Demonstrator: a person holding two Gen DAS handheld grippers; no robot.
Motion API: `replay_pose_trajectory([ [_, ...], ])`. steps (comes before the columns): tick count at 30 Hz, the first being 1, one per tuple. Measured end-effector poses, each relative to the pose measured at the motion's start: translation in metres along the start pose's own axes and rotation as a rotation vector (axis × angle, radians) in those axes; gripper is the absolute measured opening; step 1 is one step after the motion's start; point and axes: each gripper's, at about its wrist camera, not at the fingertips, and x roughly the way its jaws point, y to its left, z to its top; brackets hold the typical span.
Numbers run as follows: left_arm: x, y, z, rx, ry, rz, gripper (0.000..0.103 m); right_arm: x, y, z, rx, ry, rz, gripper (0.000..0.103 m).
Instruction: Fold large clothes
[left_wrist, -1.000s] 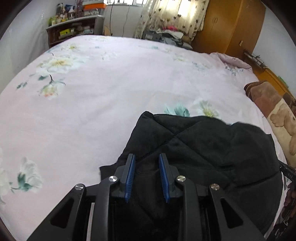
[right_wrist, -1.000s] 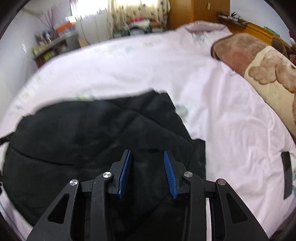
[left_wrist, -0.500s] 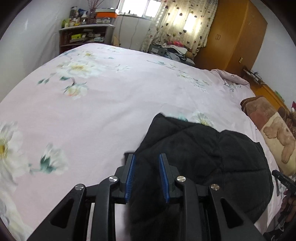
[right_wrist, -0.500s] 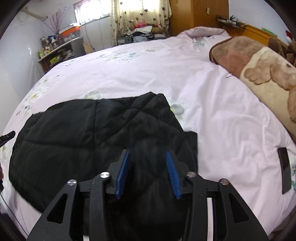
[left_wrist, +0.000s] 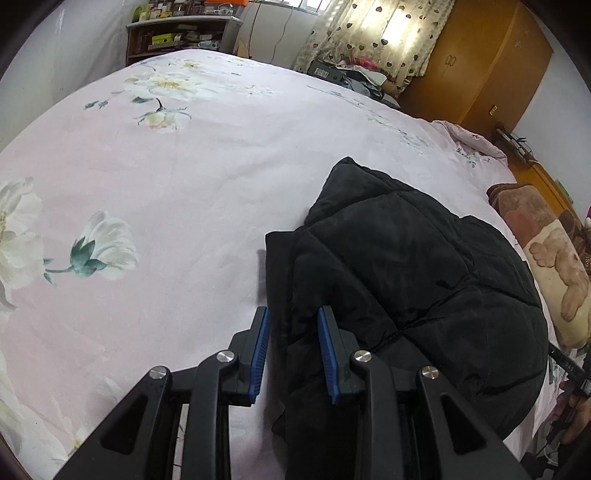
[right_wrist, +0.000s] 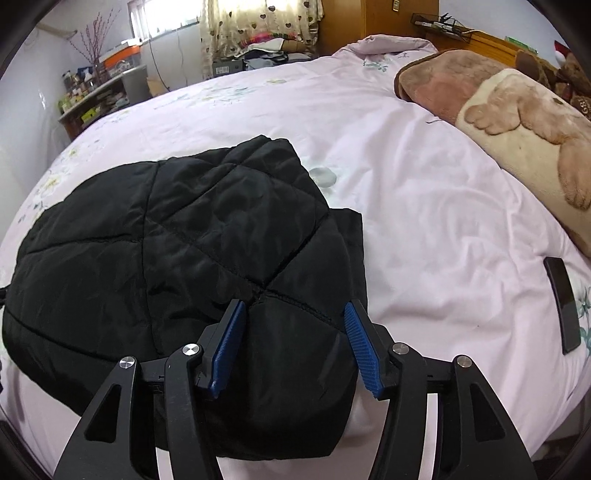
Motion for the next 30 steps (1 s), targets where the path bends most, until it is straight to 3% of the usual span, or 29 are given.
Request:
replay_pose_trajectory([
  [2, 0.007, 0.008, -0.003, -0.028, 0.015, -0.011, 0.042, 0.008, -0.005, -0.002, 0.021, 0.018, 0.019, 0.062],
  [4, 0.012, 0.012, -0.002, -0.053, 0.037, -0.037, 0.043, 0.019, -0.015, -0.004, 0.064, 0.051, 0.041, 0.068],
  [7, 0.000, 0.012, 0.004, -0.077, 0.011, -0.070, 0.043, 0.023, -0.026, -0.002, 0.150, 0.078, 0.096, 0.069],
  [10, -0.008, 0.012, 0.005, -0.093, -0.014, -0.124, 0.047, 0.013, -0.023, -0.002, 0.134, 0.053, 0.096, 0.069],
  [13, 0.013, 0.015, -0.001, -0.081, 0.028, -0.106, 0.058, 0.021, -0.030, -0.006, 0.154, 0.067, 0.136, 0.069],
  [15, 0.025, 0.019, -0.003, -0.106, 0.042, -0.112, 0.071, 0.030, -0.036, -0.008, 0.178, 0.082, 0.165, 0.074],
  [25, 0.049, 0.012, 0.008, -0.055, 0.085, -0.122, 0.079, 0.057, -0.051, 0.000, 0.215, 0.089, 0.211, 0.076],
  [30, 0.045, 0.019, 0.000, -0.067, 0.087, -0.177, 0.079, 0.053, -0.053, -0.007, 0.216, 0.093, 0.234, 0.078],
])
